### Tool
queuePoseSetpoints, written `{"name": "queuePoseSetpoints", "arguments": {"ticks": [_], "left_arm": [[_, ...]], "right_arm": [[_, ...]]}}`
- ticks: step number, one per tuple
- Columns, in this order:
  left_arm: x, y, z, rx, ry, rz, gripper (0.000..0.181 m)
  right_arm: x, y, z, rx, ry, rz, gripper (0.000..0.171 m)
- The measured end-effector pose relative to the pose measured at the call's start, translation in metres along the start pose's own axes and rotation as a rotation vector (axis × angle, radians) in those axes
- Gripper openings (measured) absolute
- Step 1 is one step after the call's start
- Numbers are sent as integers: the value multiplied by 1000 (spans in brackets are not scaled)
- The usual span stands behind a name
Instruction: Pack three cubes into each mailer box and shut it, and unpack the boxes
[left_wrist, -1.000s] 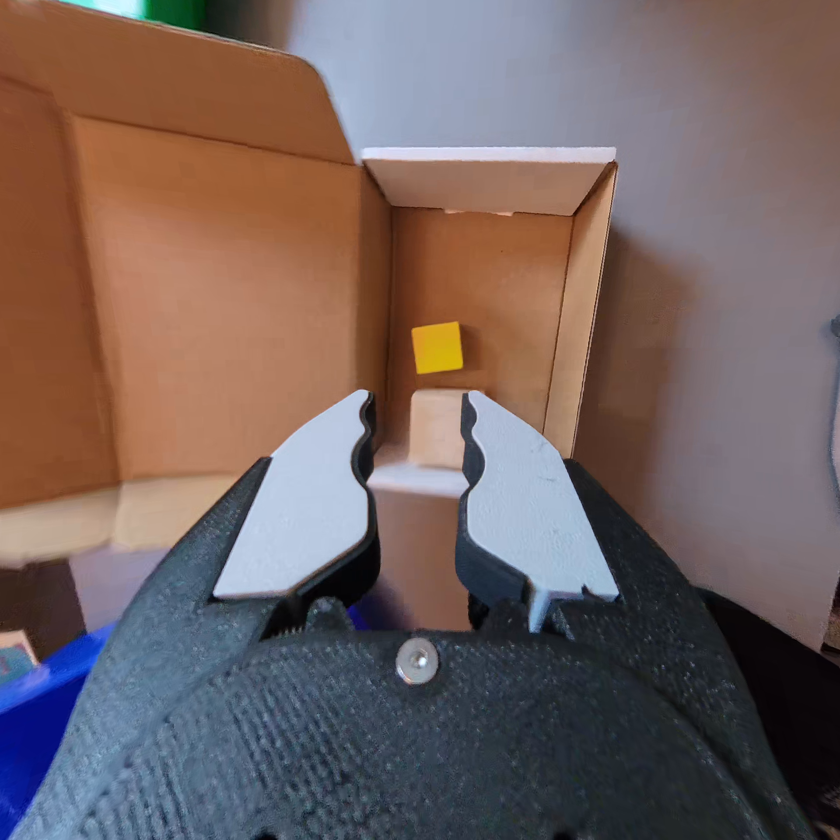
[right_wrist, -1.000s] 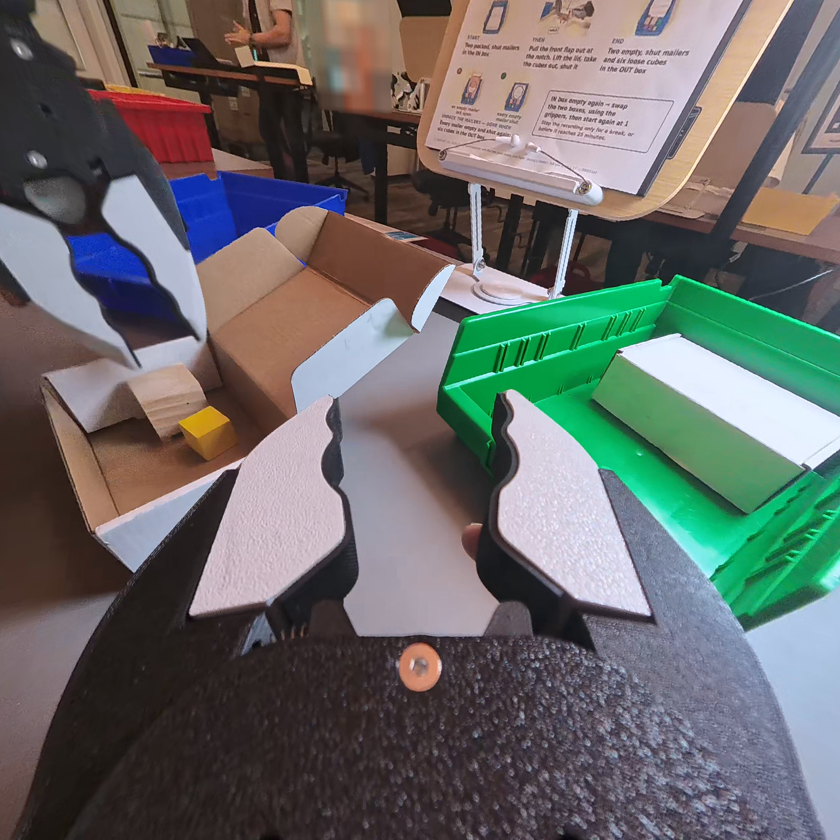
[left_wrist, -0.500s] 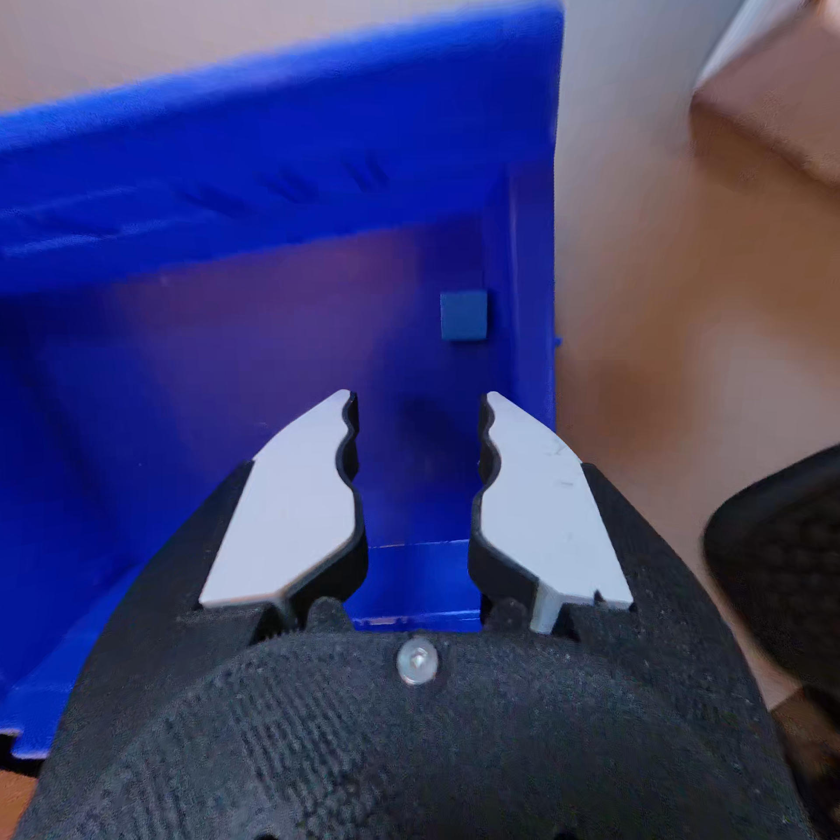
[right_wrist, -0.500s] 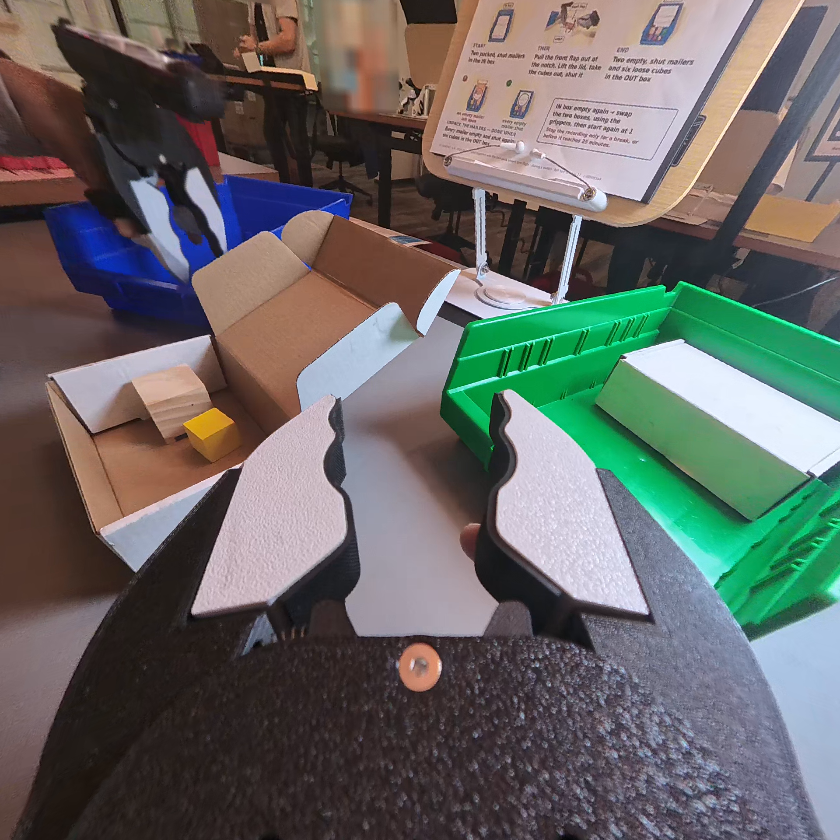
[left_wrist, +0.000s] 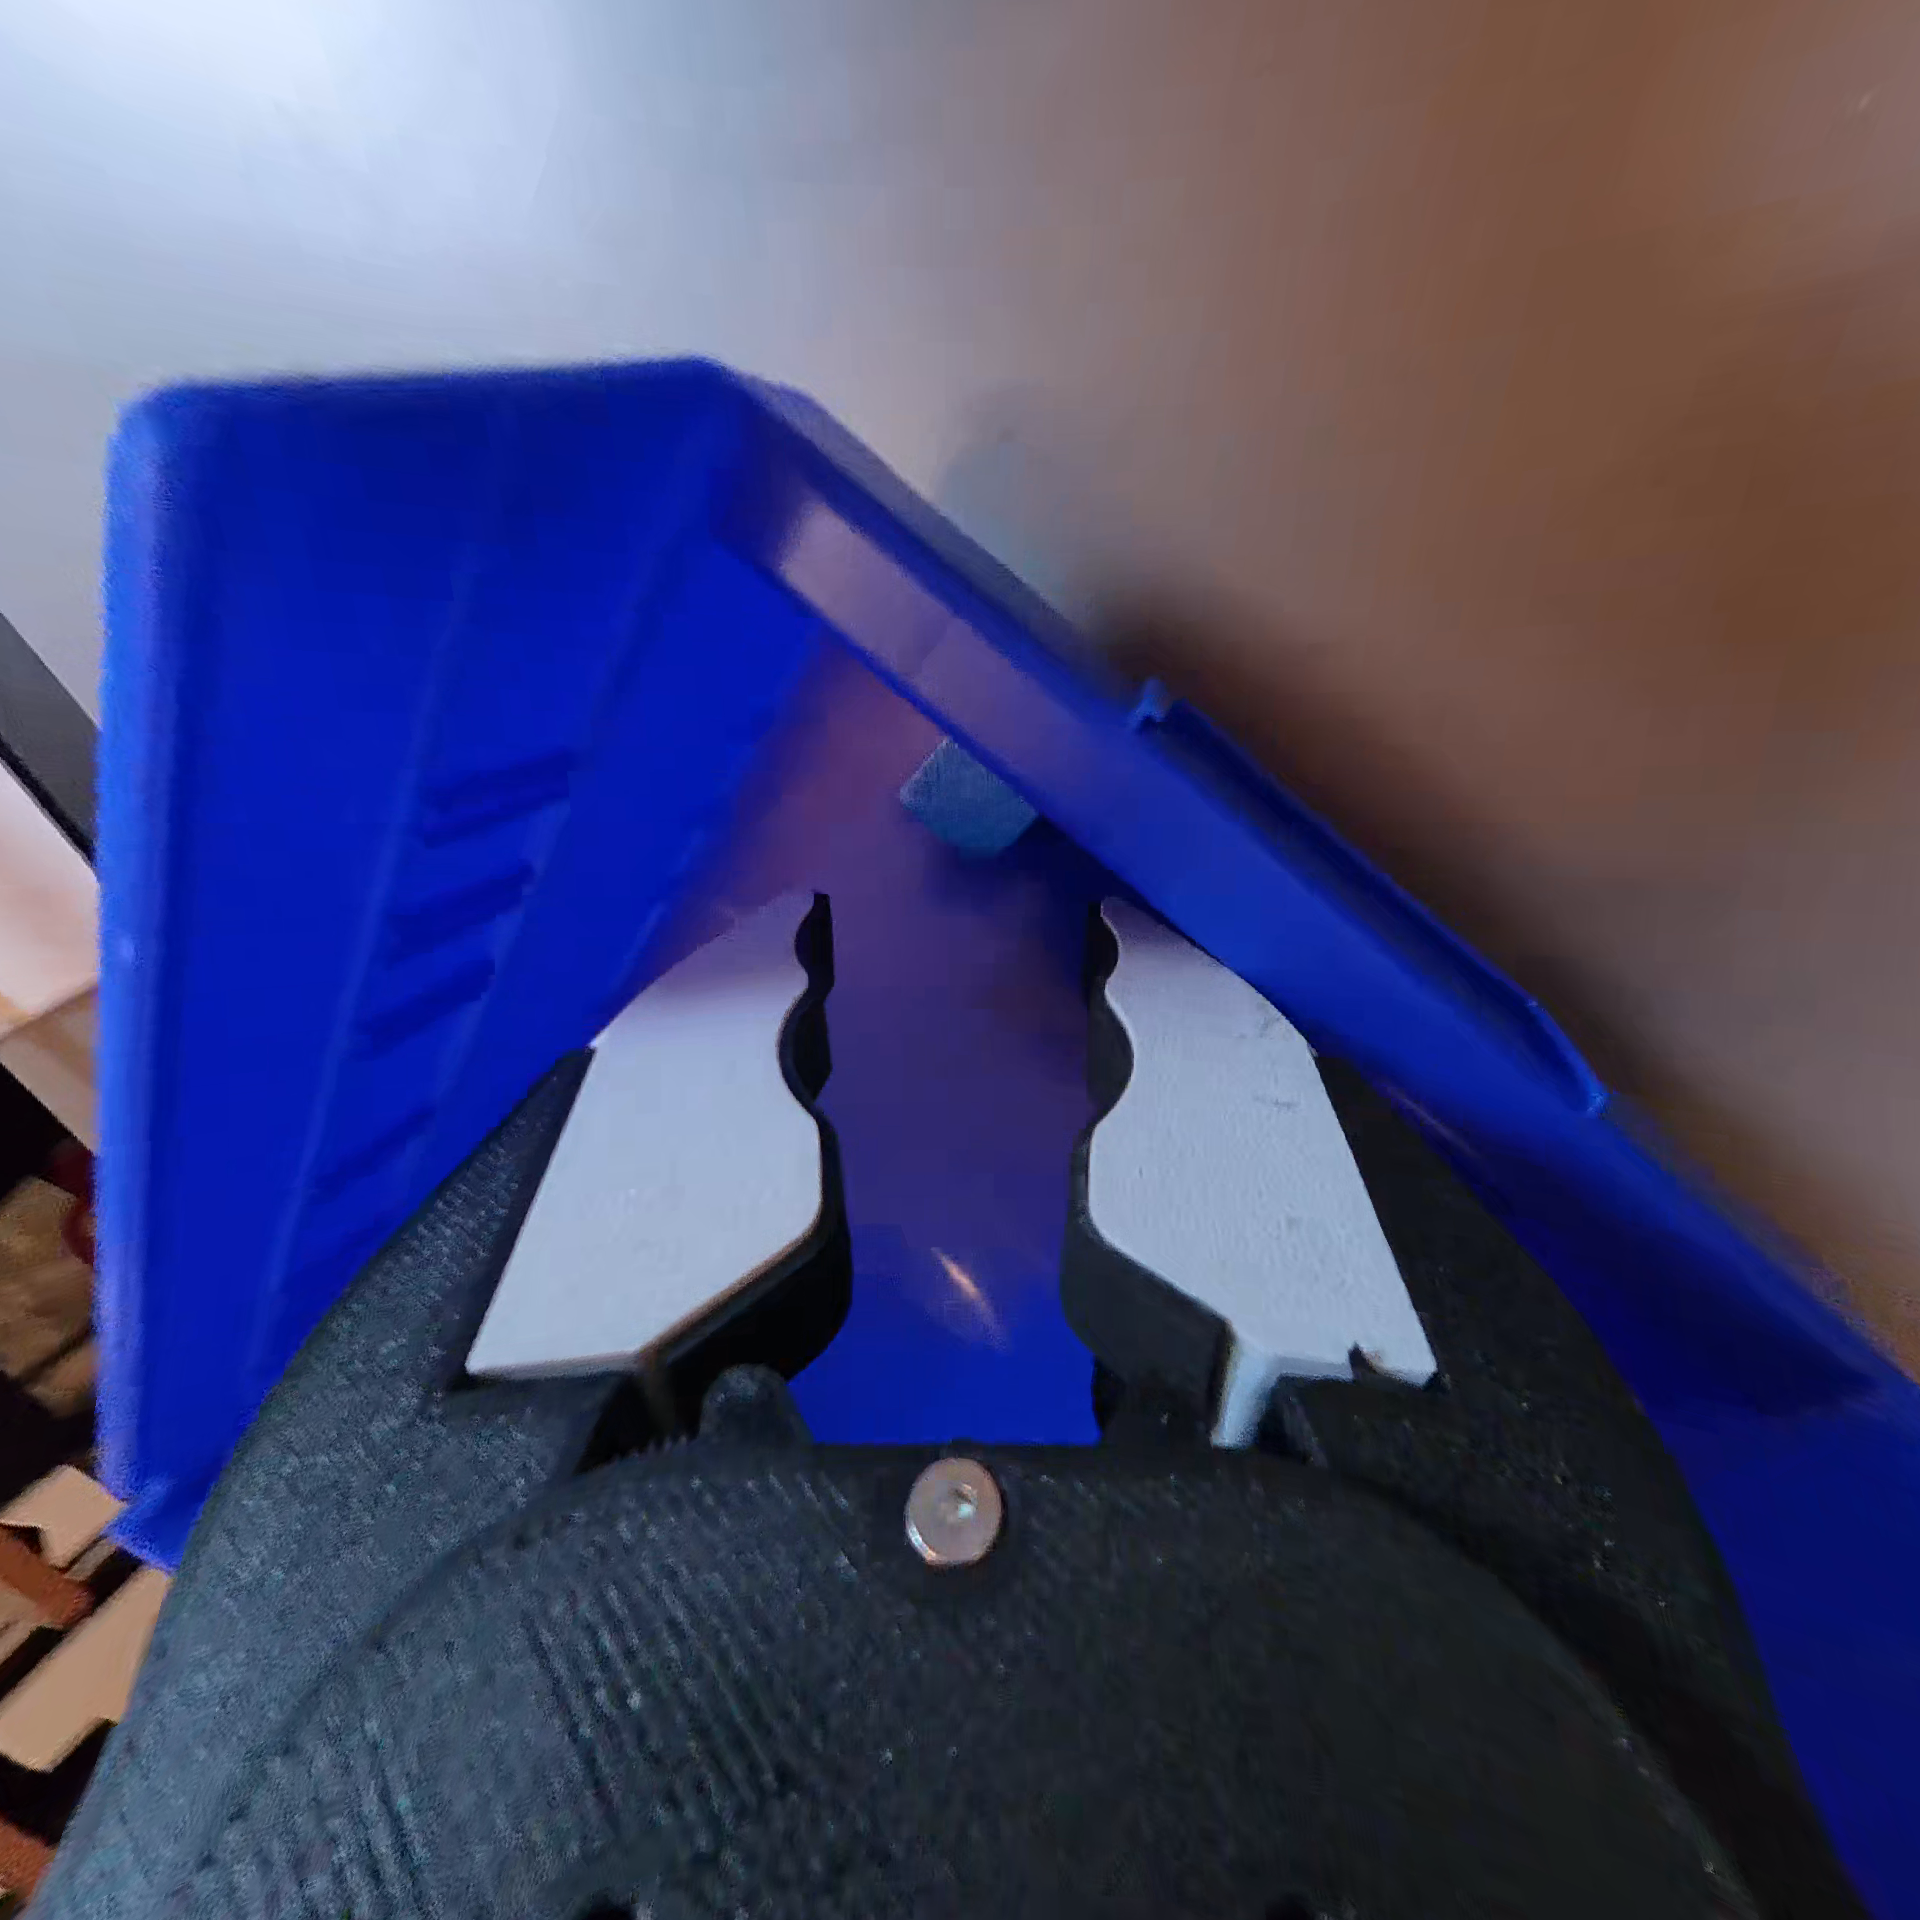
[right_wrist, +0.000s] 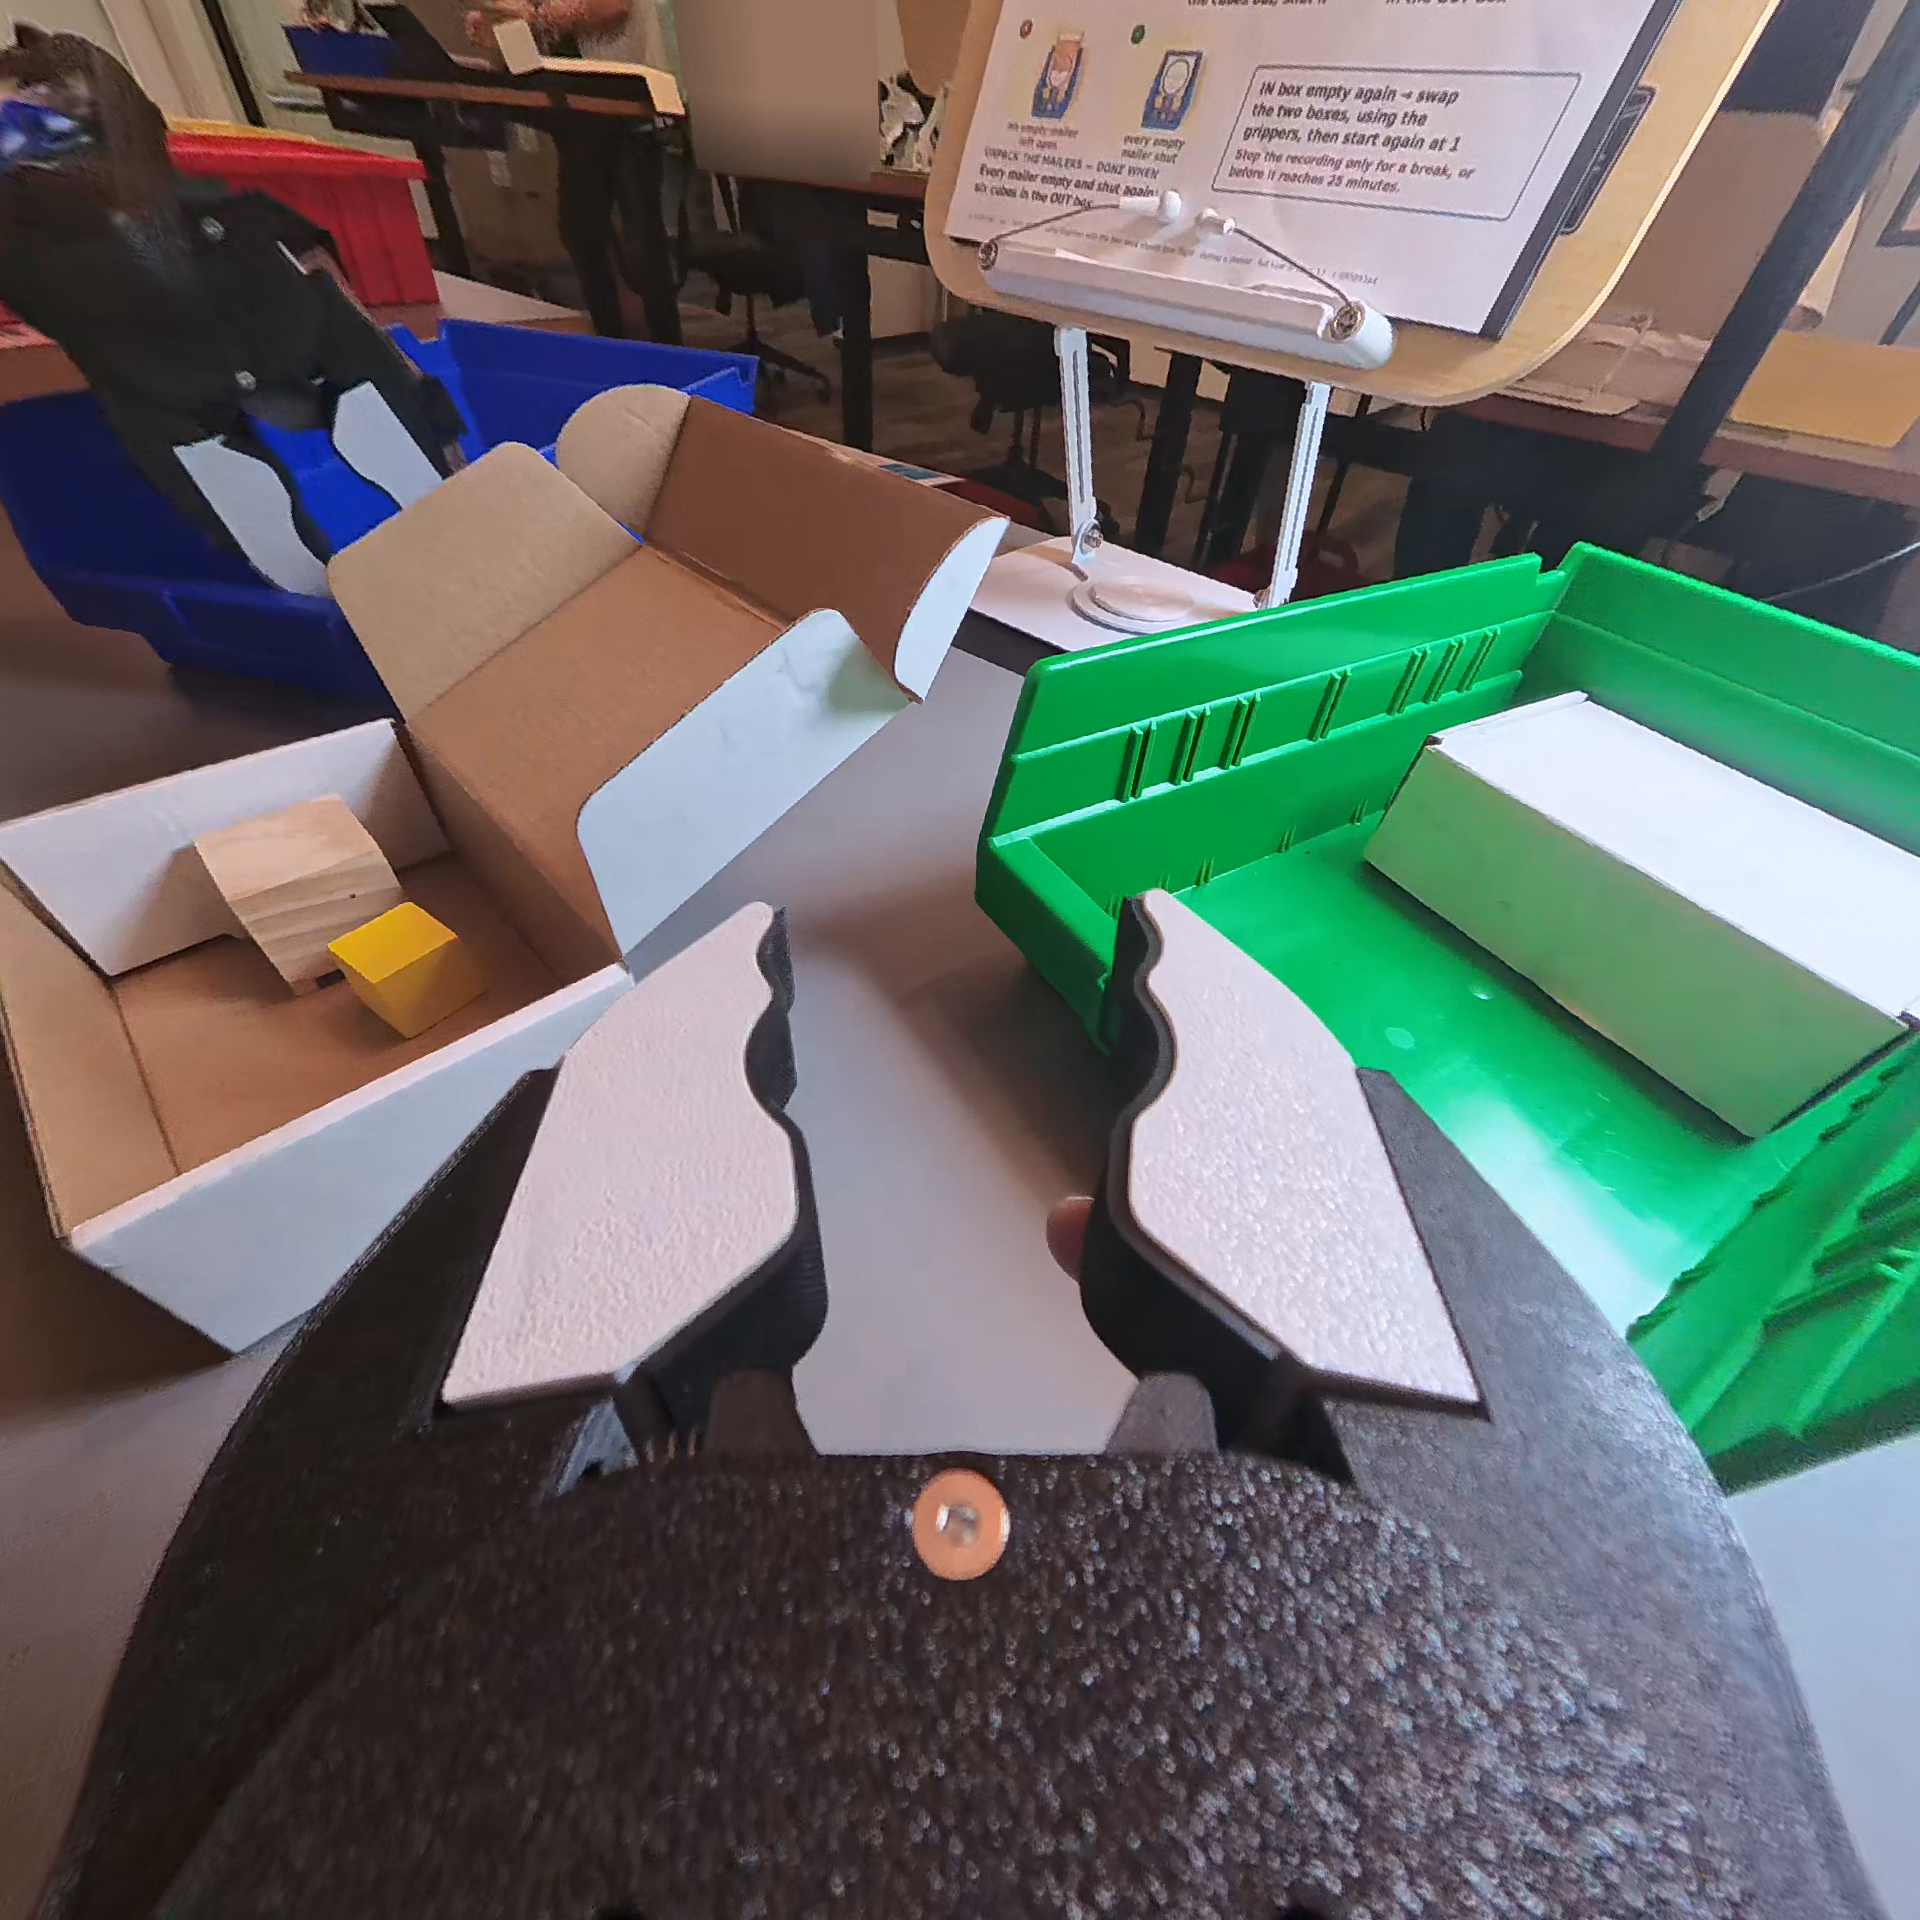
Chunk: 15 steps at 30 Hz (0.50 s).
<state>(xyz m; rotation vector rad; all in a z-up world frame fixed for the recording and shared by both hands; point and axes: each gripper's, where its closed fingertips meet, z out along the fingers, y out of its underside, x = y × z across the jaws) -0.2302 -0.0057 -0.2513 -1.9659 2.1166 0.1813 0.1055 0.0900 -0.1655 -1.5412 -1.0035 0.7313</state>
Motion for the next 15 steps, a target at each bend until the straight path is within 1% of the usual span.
{"name": "queuePoseSetpoints", "arguments": {"ticks": [5,7,9,10,11,13,15], "left_arm": [[-1,-13,2,15,2,239,41],[1,-19,6,36,9,302,44],[9,-24,13,49,34,356,37],[12,-28,14,69,41,374,27],[12,-32,15,90,34,371,24],[13,-36,14,111,40,325,23],[11,-34,10,138,50,199,22]], "right_arm": [[9,3,6,-18,26,3,59],[13,4,7,-25,42,1,59],[17,6,7,-30,56,1,59],[19,7,7,-32,62,3,59],[21,8,6,-36,66,4,58],[23,10,5,-40,75,7,58],[25,11,4,-41,78,8,58]]}}
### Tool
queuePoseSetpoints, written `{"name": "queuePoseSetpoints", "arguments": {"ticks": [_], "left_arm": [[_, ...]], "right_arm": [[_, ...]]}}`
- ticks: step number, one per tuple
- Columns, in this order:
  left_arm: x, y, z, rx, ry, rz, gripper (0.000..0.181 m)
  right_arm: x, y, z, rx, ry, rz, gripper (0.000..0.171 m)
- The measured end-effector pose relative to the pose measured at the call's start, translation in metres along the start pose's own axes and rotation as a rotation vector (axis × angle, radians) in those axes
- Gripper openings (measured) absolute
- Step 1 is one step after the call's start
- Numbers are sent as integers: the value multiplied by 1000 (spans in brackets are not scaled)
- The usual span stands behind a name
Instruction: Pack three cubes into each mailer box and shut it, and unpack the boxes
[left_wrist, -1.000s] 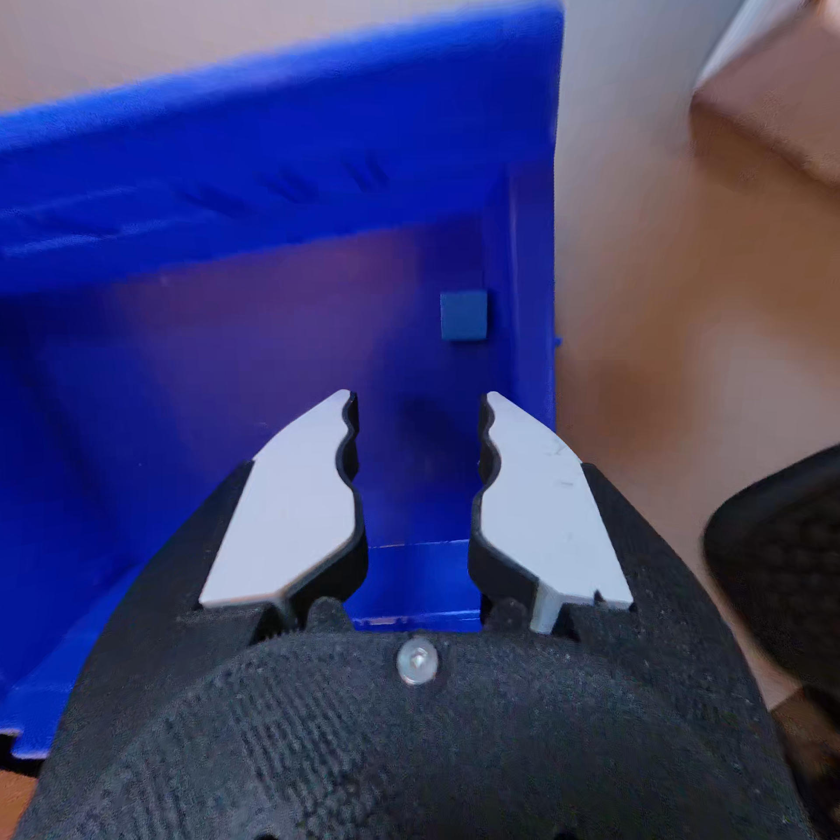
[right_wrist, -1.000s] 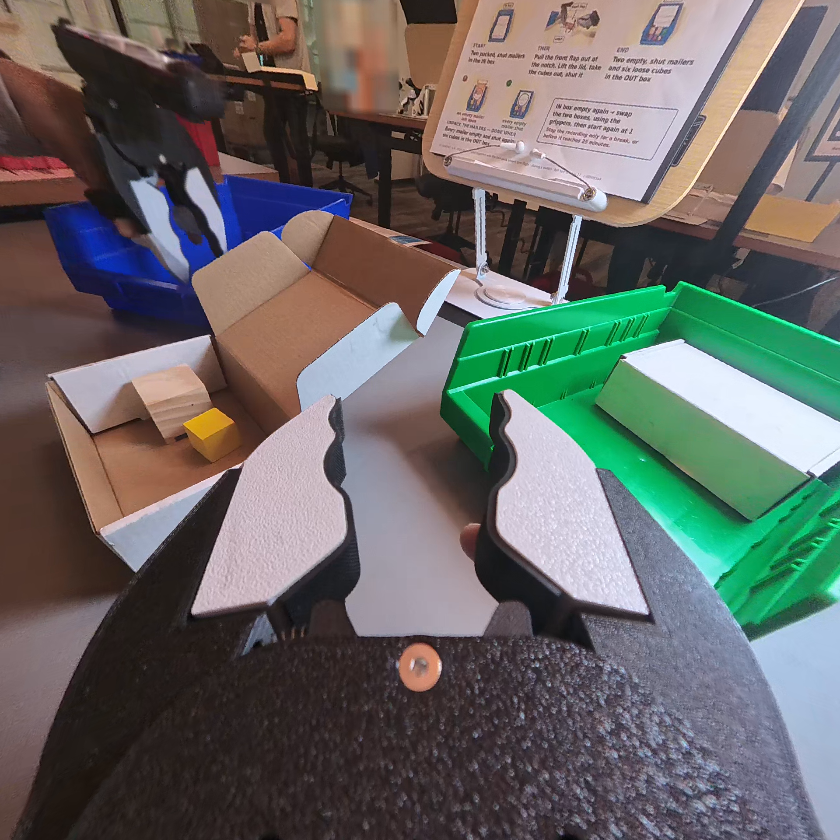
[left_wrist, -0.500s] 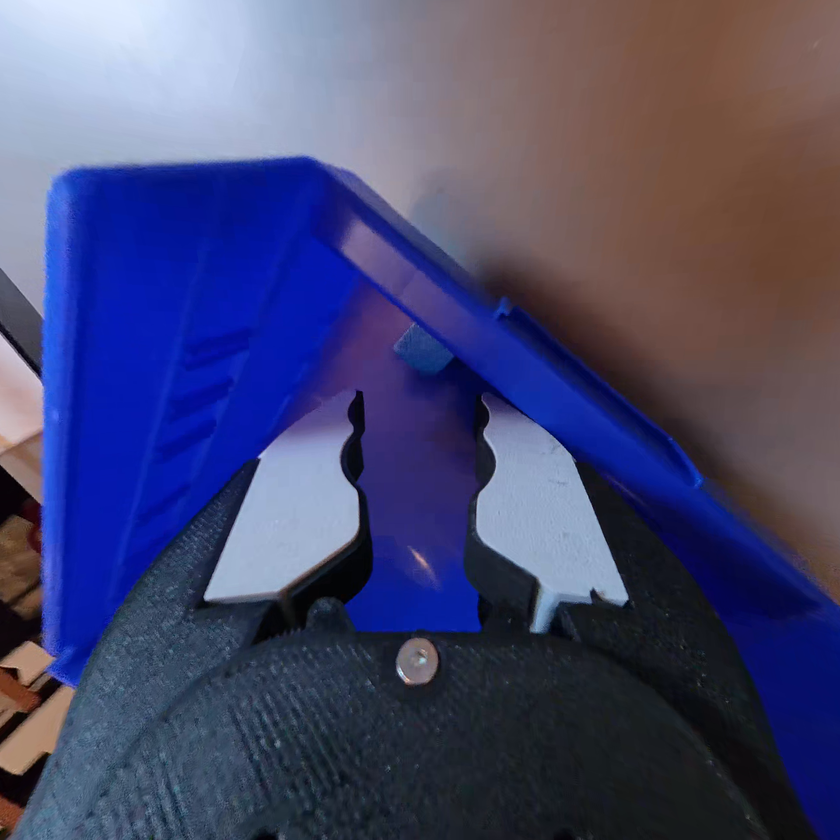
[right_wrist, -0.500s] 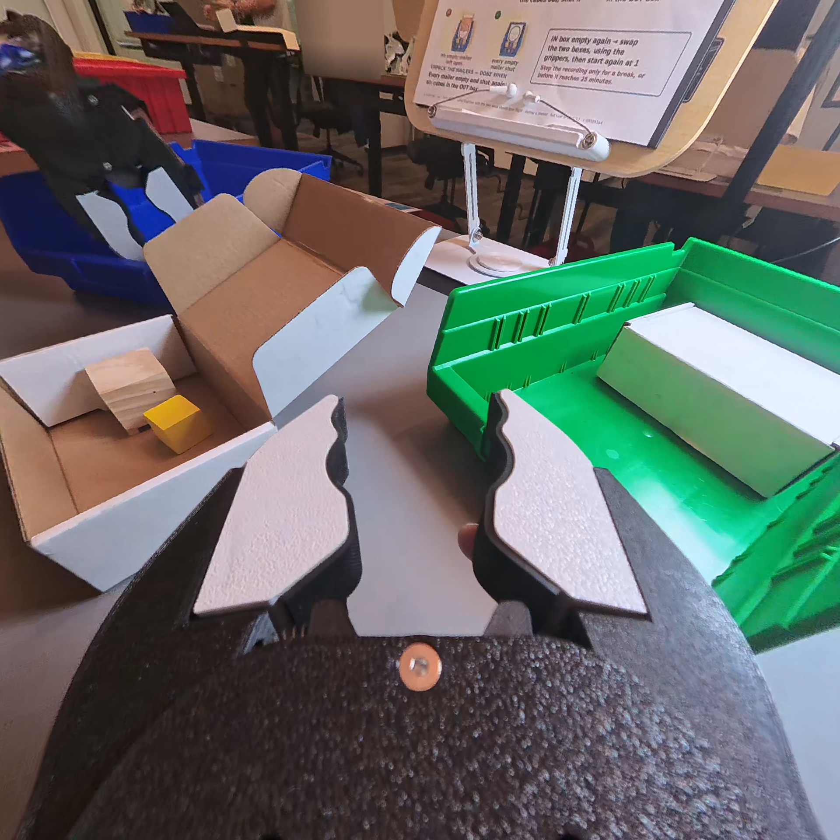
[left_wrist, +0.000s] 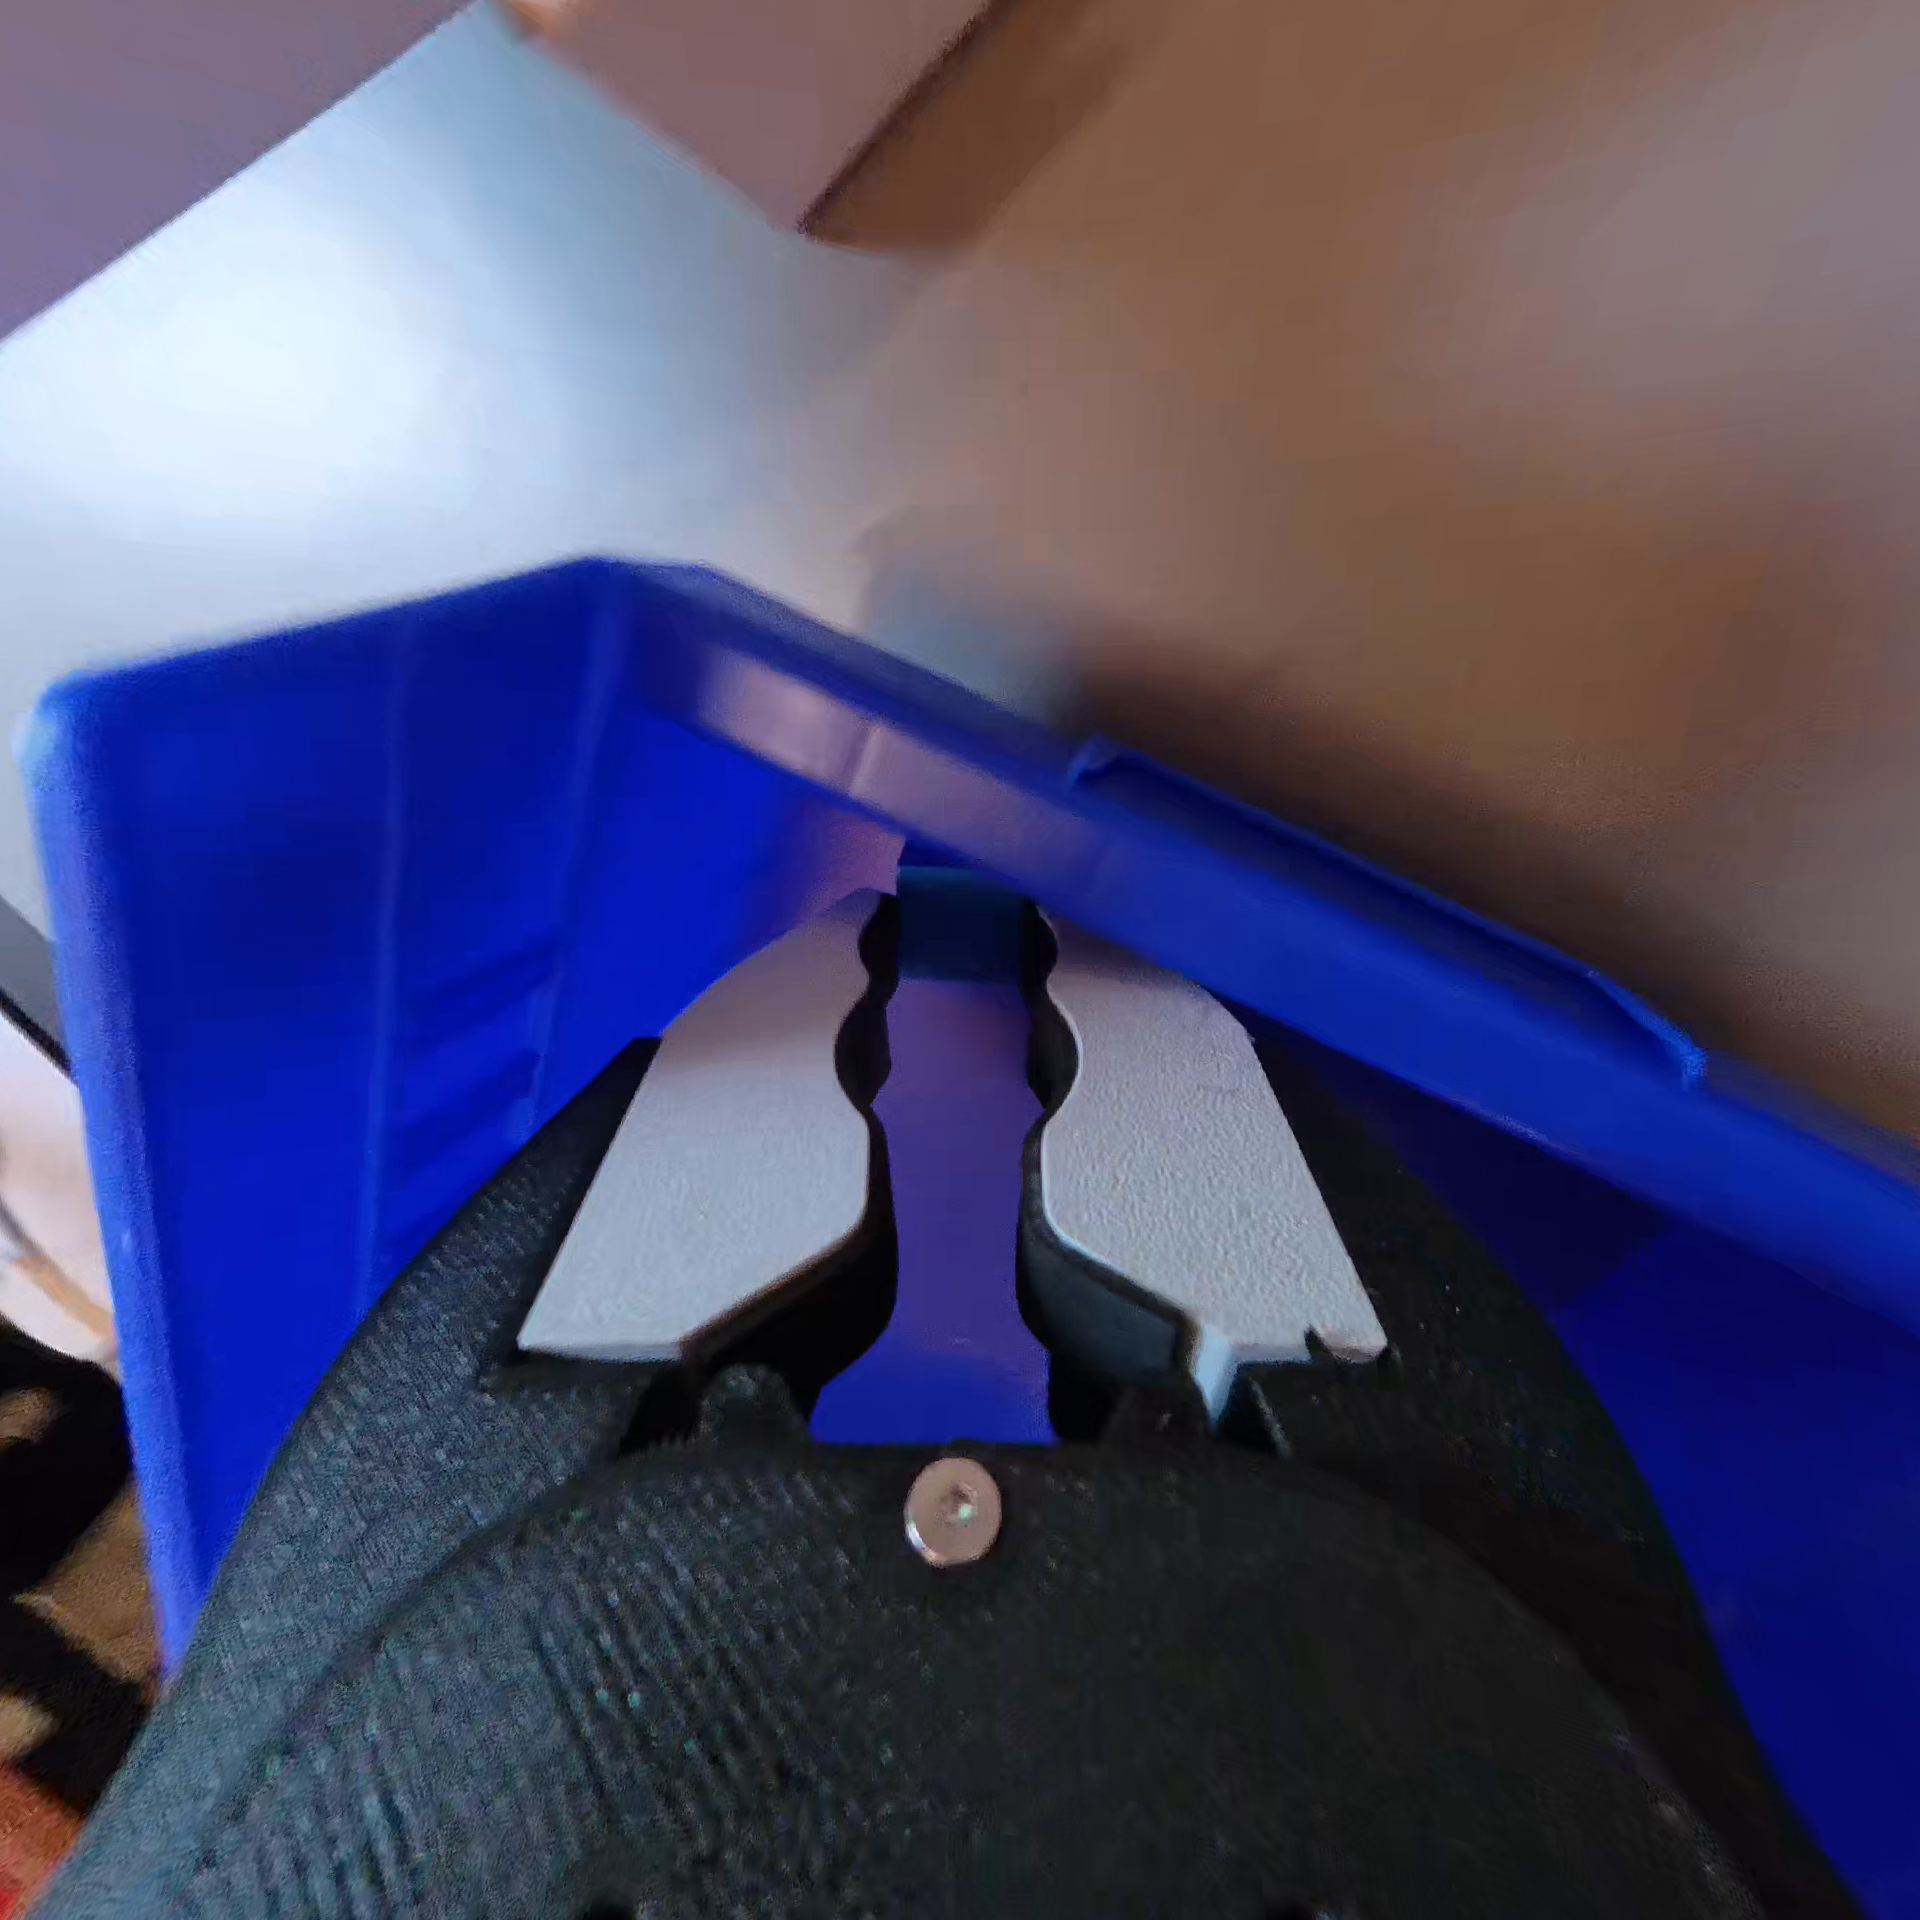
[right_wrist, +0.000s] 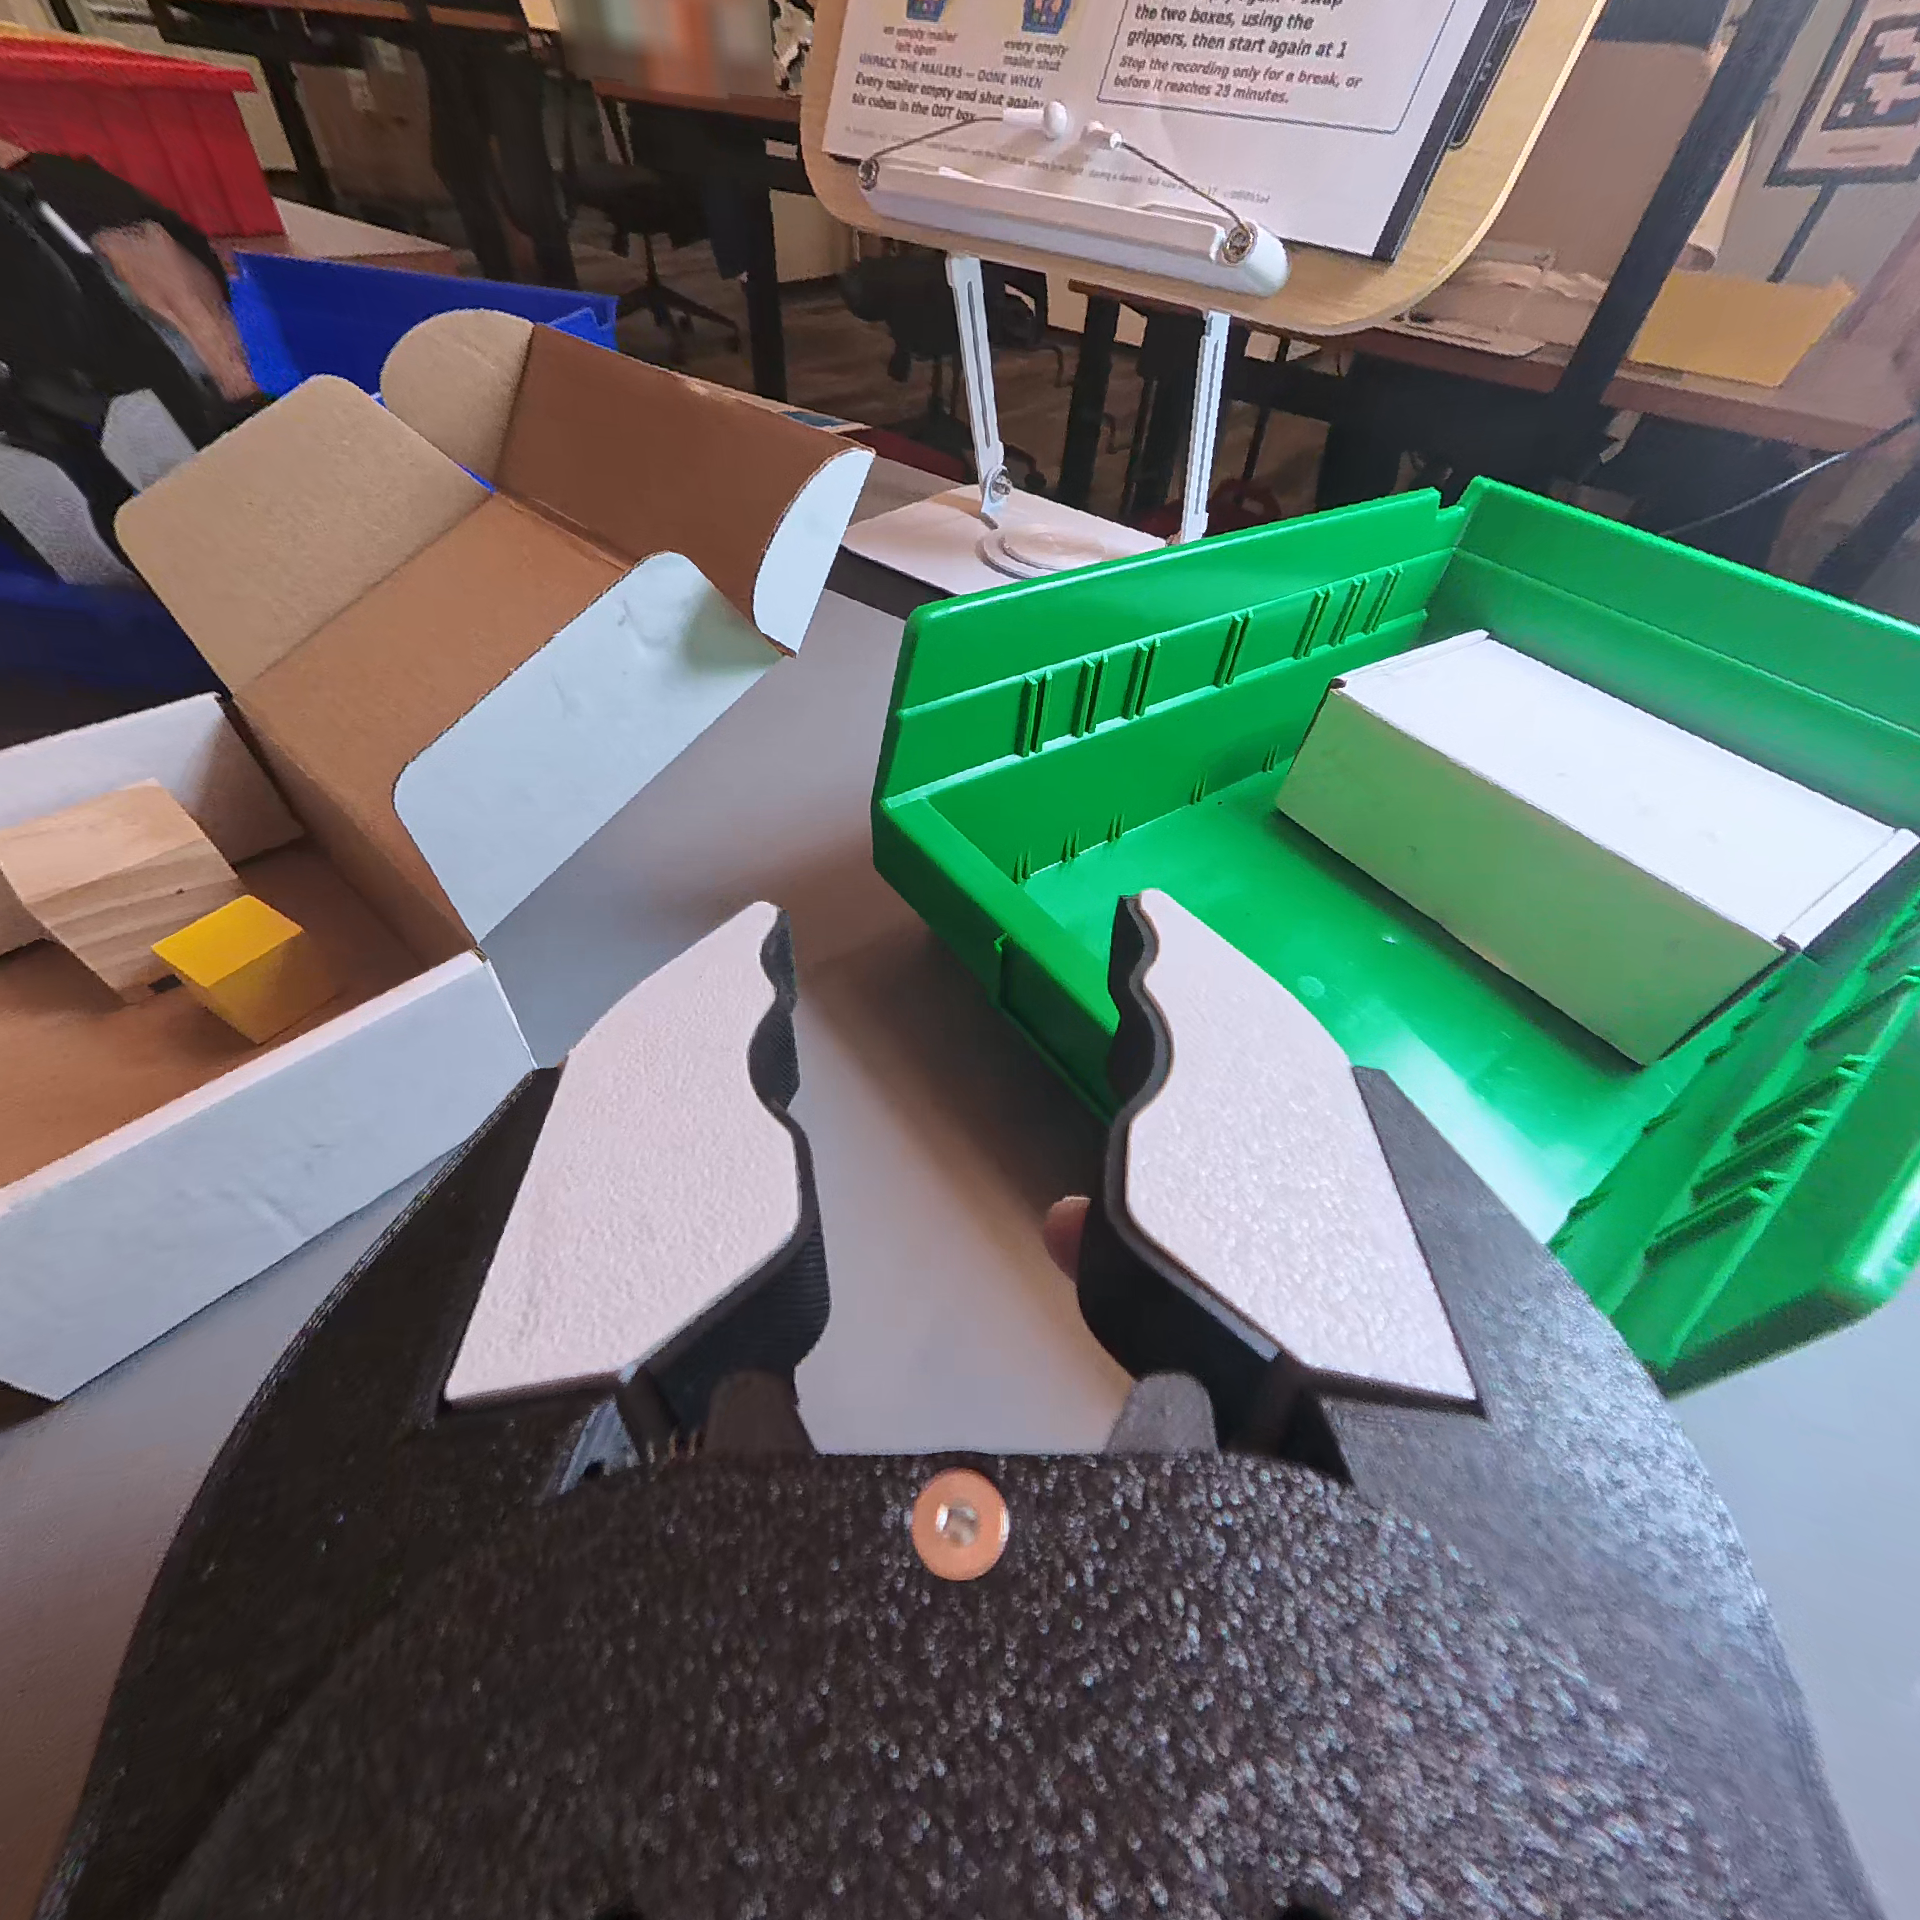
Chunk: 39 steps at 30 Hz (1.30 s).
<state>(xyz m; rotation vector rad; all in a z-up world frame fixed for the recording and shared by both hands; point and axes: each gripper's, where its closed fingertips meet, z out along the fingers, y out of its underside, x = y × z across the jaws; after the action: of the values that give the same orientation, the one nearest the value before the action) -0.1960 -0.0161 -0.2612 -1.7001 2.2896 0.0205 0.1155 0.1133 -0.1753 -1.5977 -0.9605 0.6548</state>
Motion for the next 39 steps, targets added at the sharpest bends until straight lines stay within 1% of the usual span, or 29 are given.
{"name": "queuePoseSetpoints", "arguments": {"ticks": [3,6,8,10,12,15,18,20,22,24,26,29,33,37,39], "left_arm": [[-11,14,-20,52,-53,-237,23],[-29,32,-54,86,-157,-474,23],[-36,28,-78,118,-189,-608,23],[-44,11,-99,159,-231,-675,23],[-50,-11,-114,154,-275,-696,23],[-57,-55,-122,148,-308,-687,23],[-58,-112,-108,173,-234,-695,22],[-55,-149,-85,186,-143,-684,22],[-53,-177,-57,165,-61,-657,22],[-53,-194,-29,124,-8,-626,22],[-53,-206,-8,91,59,-633,22],[-58,-212,15,41,102,-686,22],[-61,-216,31,-2,107,-677,22],[-58,-214,43,-53,86,-629,22],[-57,-212,48,-79,66,-598,25]], "right_arm": [[1,-1,-2,6,-2,-4,57],[0,-4,-3,15,-12,-7,57],[-2,-6,-5,24,-23,-8,57],[-5,-9,-7,31,-34,-11,56],[-8,-12,-11,45,-45,-18,56],[-12,-16,-17,65,-56,-29,56],[-16,-20,-22,84,-67,-30,55],[-18,-23,-24,100,-78,-16,55],[-19,-23,-25,107,-91,4,54],[-21,-22,-25,105,-100,17,54],[-21,-19,-24,97,-100,17,54],[-20,-17,-24,88,-99,13,54],[-18,-19,-26,94,-97,16,54],[-15,-22,-29,105,-94,27,53],[-13,-23,-30,110,-95,36,53]]}}
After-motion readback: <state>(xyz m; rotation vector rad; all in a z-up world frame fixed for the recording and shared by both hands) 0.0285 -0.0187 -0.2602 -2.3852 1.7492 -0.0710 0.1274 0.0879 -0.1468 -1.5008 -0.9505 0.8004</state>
